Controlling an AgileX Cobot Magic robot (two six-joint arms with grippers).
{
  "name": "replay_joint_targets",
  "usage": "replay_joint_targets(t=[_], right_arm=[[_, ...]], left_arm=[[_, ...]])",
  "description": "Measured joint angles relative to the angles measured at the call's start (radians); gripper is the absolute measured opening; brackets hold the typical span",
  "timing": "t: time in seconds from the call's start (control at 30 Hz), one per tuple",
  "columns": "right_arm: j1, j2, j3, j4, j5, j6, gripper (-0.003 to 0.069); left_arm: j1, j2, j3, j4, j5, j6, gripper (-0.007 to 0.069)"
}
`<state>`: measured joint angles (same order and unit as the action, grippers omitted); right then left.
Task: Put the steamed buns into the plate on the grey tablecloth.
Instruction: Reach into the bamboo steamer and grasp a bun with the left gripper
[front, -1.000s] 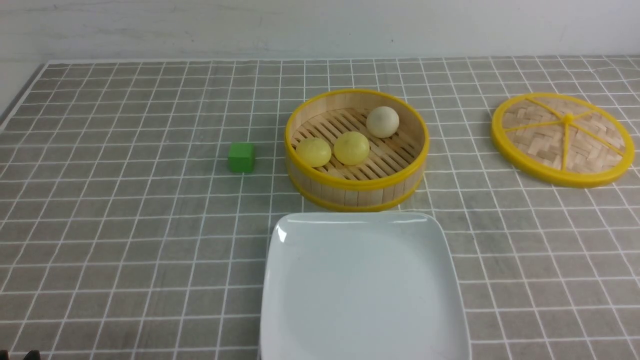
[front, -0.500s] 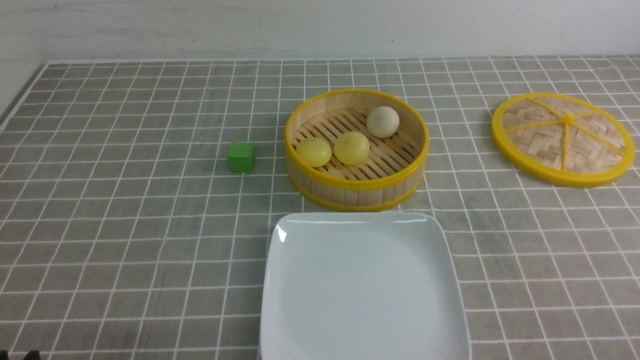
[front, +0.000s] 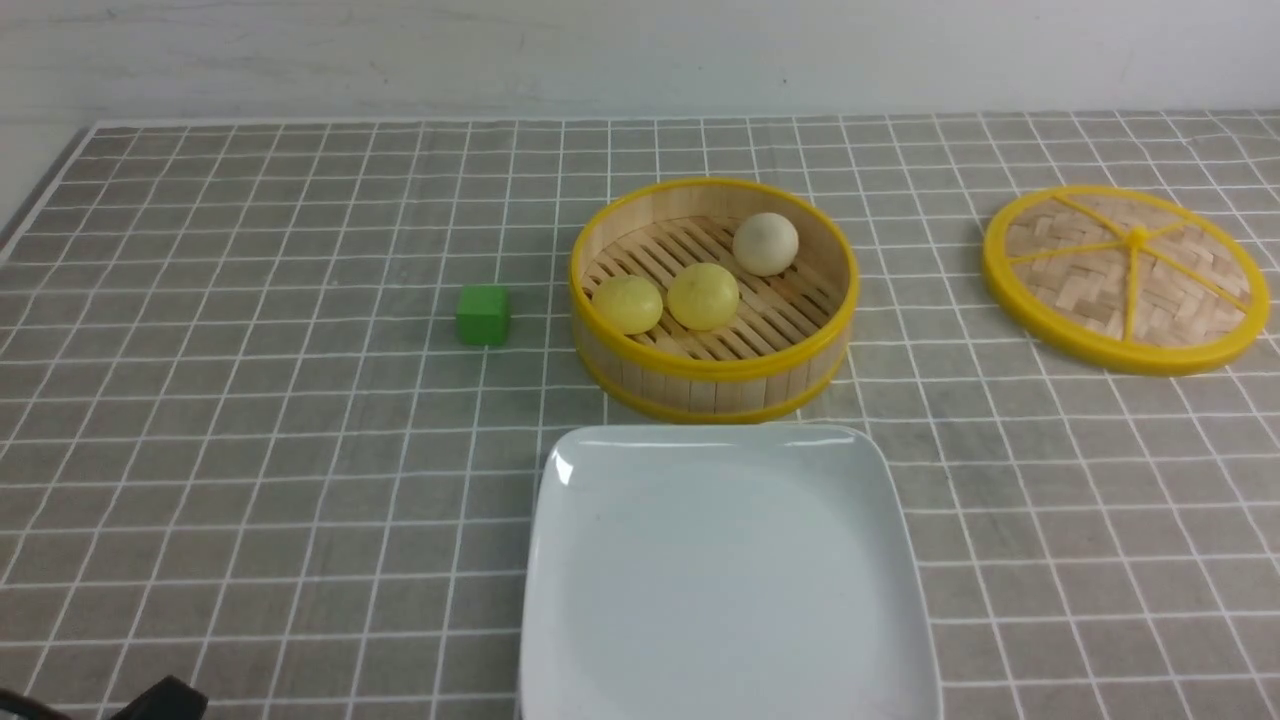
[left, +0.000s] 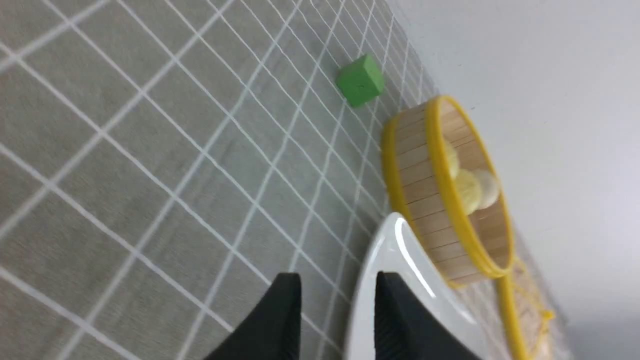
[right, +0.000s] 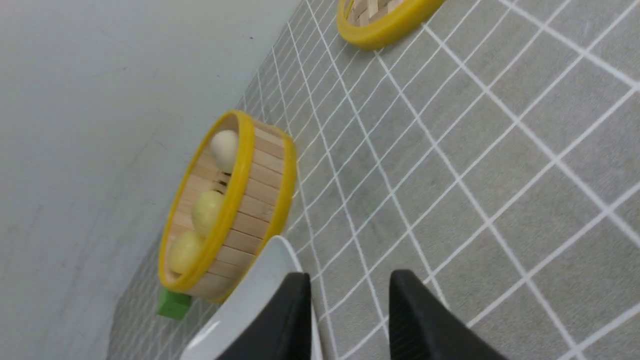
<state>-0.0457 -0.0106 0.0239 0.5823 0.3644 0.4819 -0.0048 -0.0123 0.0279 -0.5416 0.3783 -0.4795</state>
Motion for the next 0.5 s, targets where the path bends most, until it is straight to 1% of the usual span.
replay_joint_targets(t=[0.03,0.13,0.2,0.27,0.3,0.37,0.4,0.43,0.5], right_arm=[[0.000,0.000,0.000,0.009,0.000,0.001,0.0240],[0.000,0.000,0.000,0.015,0.000,-0.038,0.0225],[0.000,0.000,-0.020,0.014,0.017,-0.105,0.0182],[0.000,0.005,-0.098,0.003,0.060,-0.200,0.0097],[0.000,0.016,-0.128,-0.009,0.079,-0.235,0.0069],[0.000,0.089,-0.253,-0.062,0.155,-0.303,-0.0003],[0.000,0.119,-0.298,-0.092,0.195,-0.319,-0.0010],[0.000,0.188,-0.352,-0.144,0.264,-0.335,-0.0010],[0.000,0.307,-0.441,-0.226,0.375,-0.347,-0.0010]], left_arm=[[0.000,0.000,0.000,-0.025,-0.007,-0.014,0.0240],[0.000,0.000,0.000,-0.039,-0.033,-0.023,0.0240],[0.000,0.000,0.000,-0.043,-0.046,-0.024,0.0232],[0.000,0.000,-0.032,-0.040,-0.010,0.005,0.0188],[0.000,0.000,-0.053,-0.037,0.006,0.021,0.0168],[0.000,0.035,-0.168,-0.013,0.060,0.095,0.0074],[0.000,0.058,-0.205,-0.003,0.076,0.116,0.0052],[0.000,0.132,-0.283,0.020,0.123,0.154,0.0021],[0.000,0.260,-0.410,0.048,0.220,0.184,0.0004]])
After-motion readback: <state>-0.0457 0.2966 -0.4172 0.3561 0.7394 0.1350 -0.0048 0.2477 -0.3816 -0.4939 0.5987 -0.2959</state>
